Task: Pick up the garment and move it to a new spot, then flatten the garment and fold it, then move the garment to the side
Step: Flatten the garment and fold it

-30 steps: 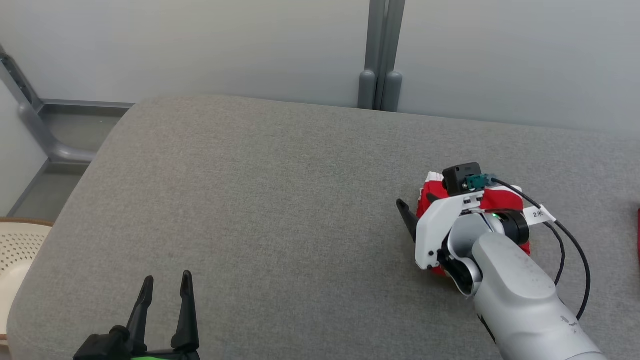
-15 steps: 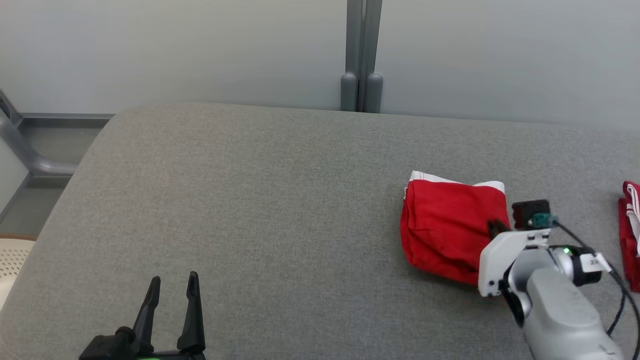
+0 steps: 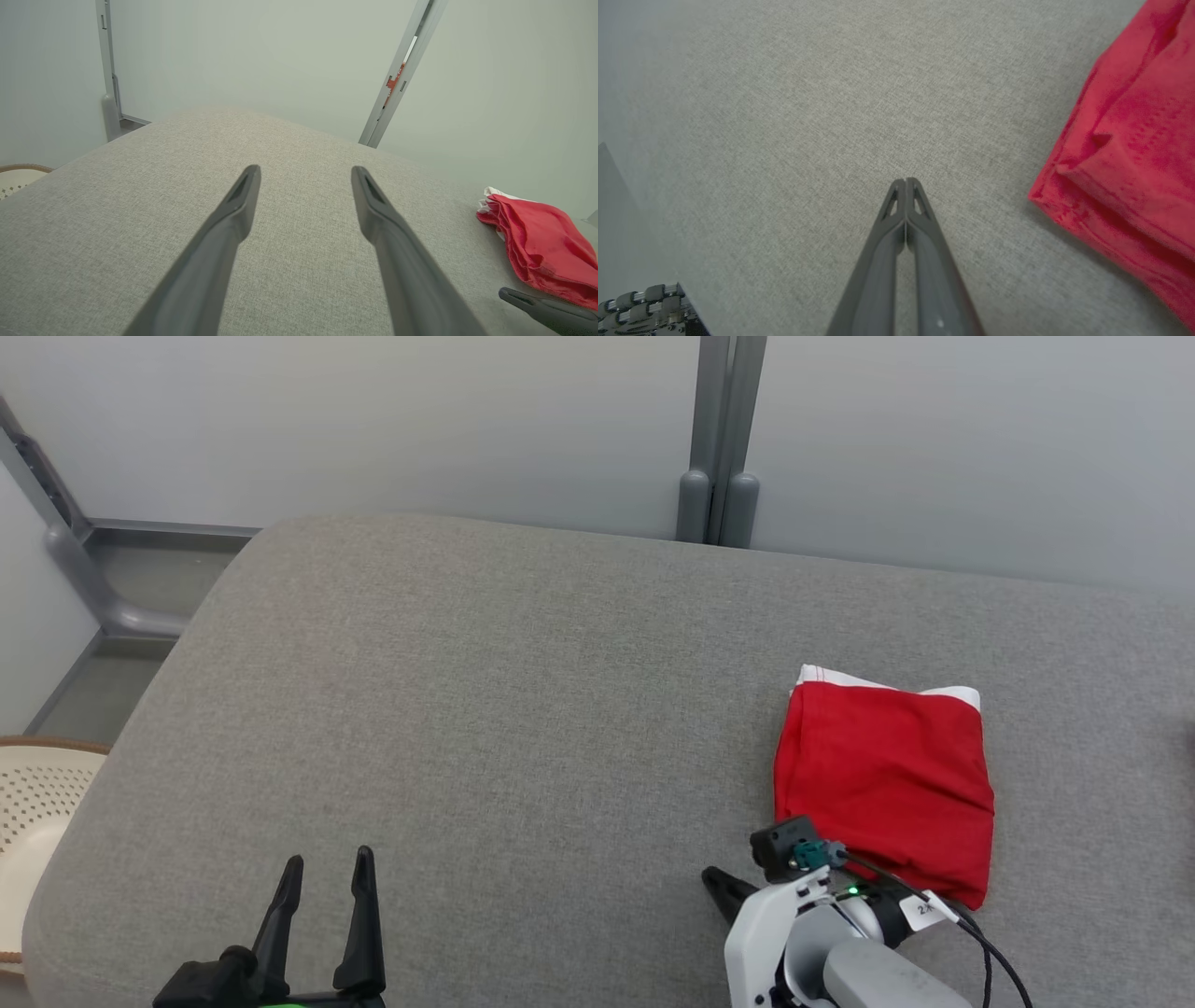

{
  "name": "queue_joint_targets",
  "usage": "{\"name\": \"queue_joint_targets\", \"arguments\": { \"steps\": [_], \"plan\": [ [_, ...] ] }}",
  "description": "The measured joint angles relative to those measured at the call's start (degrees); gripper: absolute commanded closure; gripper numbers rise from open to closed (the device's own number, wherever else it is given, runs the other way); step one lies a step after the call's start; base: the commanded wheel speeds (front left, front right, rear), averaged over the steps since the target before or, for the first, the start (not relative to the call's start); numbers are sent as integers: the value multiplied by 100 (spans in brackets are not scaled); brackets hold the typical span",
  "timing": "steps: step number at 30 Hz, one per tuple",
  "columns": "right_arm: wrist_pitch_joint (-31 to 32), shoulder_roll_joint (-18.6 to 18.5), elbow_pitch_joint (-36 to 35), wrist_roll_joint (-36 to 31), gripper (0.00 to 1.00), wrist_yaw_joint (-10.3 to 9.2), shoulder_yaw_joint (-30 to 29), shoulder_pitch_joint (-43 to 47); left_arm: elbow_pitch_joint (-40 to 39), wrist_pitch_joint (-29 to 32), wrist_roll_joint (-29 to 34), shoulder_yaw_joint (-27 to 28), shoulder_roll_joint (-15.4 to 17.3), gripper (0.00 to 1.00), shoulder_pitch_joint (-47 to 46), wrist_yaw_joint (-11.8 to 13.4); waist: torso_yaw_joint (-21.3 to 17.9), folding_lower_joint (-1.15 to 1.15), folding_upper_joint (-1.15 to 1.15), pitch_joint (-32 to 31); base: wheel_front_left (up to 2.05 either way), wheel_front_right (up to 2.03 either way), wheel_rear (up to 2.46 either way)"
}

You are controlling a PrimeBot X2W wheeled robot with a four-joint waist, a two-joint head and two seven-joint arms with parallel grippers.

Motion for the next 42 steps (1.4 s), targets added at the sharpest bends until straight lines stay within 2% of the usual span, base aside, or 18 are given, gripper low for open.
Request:
{"name": "queue_joint_targets", "arguments": {
  "steps": [4, 7, 9, 10, 11, 16, 25, 31, 36, 42],
  "plan": [
    [-12, -12, -453, 590, 100, 0, 519, 68, 0, -7, 2, 67, 0, 0, 4, 48, -125, 0, 0, -38, 0, 0, 0],
    [-302, -13, -649, 751, 100, 0, 536, 65, -13, -7, 41, 140, 1, 0, 5, 133, -280, 0, 0, -63, 0, 0, 0],
    [-560, -13, -740, 755, 57, 0, 442, 60, -32, -7, 45, 180, -1, 0, 5, 182, -399, 0, 0, -80, 0, 0, 0],
    [-708, -13, -780, 726, 18, 0, 341, 63, -47, -7, 49, 207, 0, 0, 4, 221, -469, 0, 0, -89, 0, 0, 0],
    [-826, -13, -835, 703, 0, -1, 215, 63, -70, -7, 60, 226, 1, 0, 4, 250, -543, 0, 0, -99, 0, 0, 0],
    [-1122, -52, -1270, 423, 0, -1, -530, 239, -160, -7, 171, 342, 0, 0, -1, 328, -891, 0, 0, -145, 0, 0, 0],
    [-1221, -169, -2557, -275, 0, -2, -2243, 1138, -258, -7, 176, 436, -1, 0, 7, 322, -1418, 0, 0, -250, 0, 0, 0],
    [-1183, -178, -2864, -509, 0, -2, -3094, 1655, -18, -7, 220, 434, -1, 0, 16, 354, -1584, 0, 0, -347, 0, 0, 0],
    [-1087, -175, -2947, -656, 0, -2, -3365, 1800, 175, -7, 291, 508, -2, 0, 24, 342, -1647, 0, 0, -393, 0, 0, 0],
    [-993, -283, -2777, -769, 0, -2, -3315, 1836, 345, -7, 356, 582, -2, 0, 24, 231, -1647, 0, 0, -388, 0, 0, 0]
  ]
}}
